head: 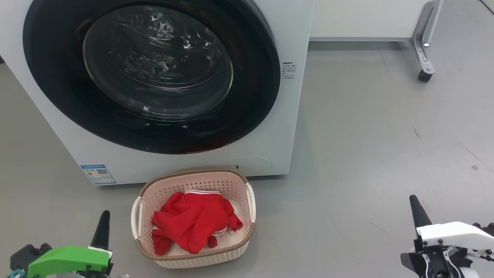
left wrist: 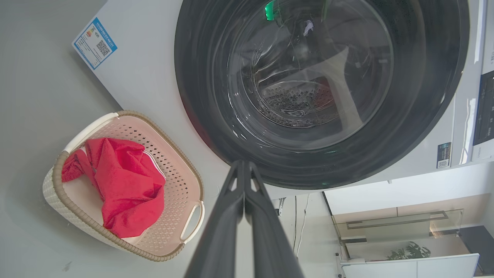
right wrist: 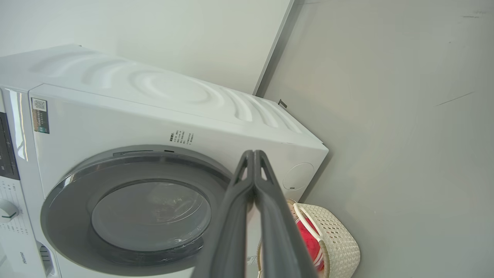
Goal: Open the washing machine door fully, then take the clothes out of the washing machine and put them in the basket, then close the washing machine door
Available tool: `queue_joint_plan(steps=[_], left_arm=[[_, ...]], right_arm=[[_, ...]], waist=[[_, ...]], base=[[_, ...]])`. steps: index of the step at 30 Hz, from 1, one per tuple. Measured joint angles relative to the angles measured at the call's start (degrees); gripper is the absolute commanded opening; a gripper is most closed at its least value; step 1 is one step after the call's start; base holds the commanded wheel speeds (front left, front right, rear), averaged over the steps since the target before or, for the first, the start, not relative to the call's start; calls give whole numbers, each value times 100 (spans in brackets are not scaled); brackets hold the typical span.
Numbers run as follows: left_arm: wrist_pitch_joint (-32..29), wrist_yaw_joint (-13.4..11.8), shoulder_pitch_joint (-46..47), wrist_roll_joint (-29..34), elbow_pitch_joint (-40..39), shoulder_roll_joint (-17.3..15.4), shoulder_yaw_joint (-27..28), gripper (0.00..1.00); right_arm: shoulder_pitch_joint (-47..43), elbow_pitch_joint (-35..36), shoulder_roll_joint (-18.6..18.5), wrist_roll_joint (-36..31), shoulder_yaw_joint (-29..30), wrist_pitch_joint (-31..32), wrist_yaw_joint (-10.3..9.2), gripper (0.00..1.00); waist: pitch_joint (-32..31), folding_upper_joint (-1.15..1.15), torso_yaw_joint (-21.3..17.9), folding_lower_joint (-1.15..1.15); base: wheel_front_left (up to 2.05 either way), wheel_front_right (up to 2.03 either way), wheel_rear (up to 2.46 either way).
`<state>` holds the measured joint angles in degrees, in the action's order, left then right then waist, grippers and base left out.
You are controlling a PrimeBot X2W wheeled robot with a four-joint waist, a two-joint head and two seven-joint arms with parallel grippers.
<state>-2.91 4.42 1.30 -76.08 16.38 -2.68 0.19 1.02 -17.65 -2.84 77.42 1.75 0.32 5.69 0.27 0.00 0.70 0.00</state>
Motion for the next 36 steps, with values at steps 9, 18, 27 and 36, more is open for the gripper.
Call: queue_joint_plan(steps=[9,18,27,36], left_arm=[[-130,119,110,-626,-14,10,183,0],[-280,202,154,-1224,-21,25,352,0],[-353,246,230,-1538,-32,38,448,0],[-353,246,230,-1538,-33,43,454,0]], right_arm=[[107,59,-32,671,156,193,46,0],[177,97,-46,1251,293,334,80,0],[216,140,-63,1586,370,400,127,0],[216,144,-63,1586,374,401,127,0]], waist=[[-5,0,-30,0],[-9,0,-57,0],[-11,0,-70,0],[-11,0,-70,0]], base=[[0,0,0],[0,0,0],[0,0,0],[0,0,0]])
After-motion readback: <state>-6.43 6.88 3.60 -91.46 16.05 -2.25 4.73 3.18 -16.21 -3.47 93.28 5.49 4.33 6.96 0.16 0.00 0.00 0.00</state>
